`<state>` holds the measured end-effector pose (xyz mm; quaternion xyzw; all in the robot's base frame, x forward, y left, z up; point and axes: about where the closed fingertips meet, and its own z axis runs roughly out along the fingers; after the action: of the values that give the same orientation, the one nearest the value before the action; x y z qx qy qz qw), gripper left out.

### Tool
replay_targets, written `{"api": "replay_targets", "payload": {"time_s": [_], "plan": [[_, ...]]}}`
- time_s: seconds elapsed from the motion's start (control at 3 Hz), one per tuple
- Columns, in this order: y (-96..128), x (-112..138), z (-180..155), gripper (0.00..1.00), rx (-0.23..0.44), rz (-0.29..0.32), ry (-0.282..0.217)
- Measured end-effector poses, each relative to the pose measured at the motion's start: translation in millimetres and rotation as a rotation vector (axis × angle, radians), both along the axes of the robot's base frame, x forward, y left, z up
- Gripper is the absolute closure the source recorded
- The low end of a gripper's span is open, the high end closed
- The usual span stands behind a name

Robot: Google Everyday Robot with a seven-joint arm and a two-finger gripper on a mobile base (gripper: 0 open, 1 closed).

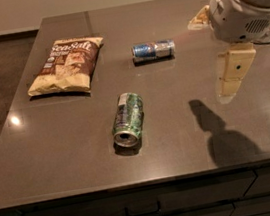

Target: Place green can upright

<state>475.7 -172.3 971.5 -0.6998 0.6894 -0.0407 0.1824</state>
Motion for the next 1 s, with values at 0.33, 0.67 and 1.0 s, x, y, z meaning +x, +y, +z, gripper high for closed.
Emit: {"api": "replay_targets", "payload": {"time_s": [0.33, 0.67, 1.0], "plan": [[28.4, 13.4, -5.2, 0.0, 0.005, 0.15, -0.032], [66.5, 20.7, -12.5, 0.0, -0.015, 0.403, -0.062], [86.2, 21.3, -18.9, 0.0, -0.042, 0.576, -0.068]]}}
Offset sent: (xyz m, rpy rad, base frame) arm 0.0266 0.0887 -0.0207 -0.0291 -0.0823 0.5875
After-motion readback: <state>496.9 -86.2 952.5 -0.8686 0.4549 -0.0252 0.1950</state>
